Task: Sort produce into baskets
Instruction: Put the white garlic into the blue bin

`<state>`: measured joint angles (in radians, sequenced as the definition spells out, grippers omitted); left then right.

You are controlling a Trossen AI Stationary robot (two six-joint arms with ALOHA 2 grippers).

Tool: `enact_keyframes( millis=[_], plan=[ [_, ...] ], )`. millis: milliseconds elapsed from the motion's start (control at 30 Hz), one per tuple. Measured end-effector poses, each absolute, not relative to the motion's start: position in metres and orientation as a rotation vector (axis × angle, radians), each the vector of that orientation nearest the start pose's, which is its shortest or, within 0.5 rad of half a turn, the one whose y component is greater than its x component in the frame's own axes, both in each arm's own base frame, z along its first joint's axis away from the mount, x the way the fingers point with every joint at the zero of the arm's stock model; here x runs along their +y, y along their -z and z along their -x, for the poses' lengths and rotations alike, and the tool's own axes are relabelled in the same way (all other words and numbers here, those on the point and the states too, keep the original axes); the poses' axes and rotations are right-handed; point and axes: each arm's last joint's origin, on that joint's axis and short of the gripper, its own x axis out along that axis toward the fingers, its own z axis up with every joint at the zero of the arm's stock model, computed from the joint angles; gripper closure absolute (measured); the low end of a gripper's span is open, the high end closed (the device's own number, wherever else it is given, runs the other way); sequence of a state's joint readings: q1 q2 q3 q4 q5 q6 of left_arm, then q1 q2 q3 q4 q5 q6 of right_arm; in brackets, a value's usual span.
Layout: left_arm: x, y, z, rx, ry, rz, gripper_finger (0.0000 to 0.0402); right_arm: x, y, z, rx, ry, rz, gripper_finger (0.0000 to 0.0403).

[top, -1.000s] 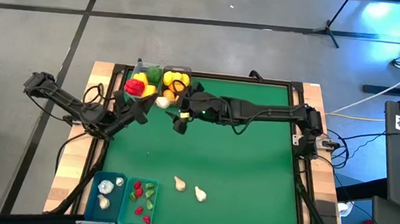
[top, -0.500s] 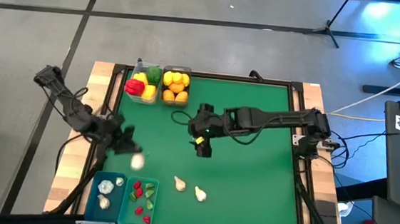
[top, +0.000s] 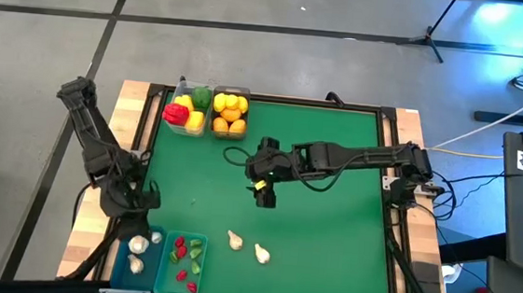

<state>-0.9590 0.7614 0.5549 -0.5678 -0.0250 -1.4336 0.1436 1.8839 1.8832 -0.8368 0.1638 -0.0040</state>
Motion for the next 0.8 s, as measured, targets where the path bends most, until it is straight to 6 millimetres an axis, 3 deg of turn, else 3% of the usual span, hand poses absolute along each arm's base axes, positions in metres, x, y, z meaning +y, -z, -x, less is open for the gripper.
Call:
enact_keyframes(
  millis=[167, 300, 667, 800],
  plan=[
    [-0.124, -0.211, -0.088, 1.230, 0.069, 0.819, 0.0342, 0.054, -0.343, -0.407, 0.828, 0.018, 0.132, 0.0047],
    [-0.130, -0.206, -0.092, 1.243, 0.054, 0.804, 0.0316, 0.054, -0.343, -0.407, 0.828, 0.019, 0.132, 0.0047],
    [-0.137, -0.207, -0.095, 1.246, 0.134, 0.790, 0.0204, 0.054, -0.343, -0.407, 0.832, 0.022, 0.124, 0.0047],
    [-0.141, -0.215, -0.100, 1.182, 0.215, 0.857, 0.0174, 0.056, -0.341, -0.408, 0.818, 0.012, 0.034, 0.0047]
  ],
)
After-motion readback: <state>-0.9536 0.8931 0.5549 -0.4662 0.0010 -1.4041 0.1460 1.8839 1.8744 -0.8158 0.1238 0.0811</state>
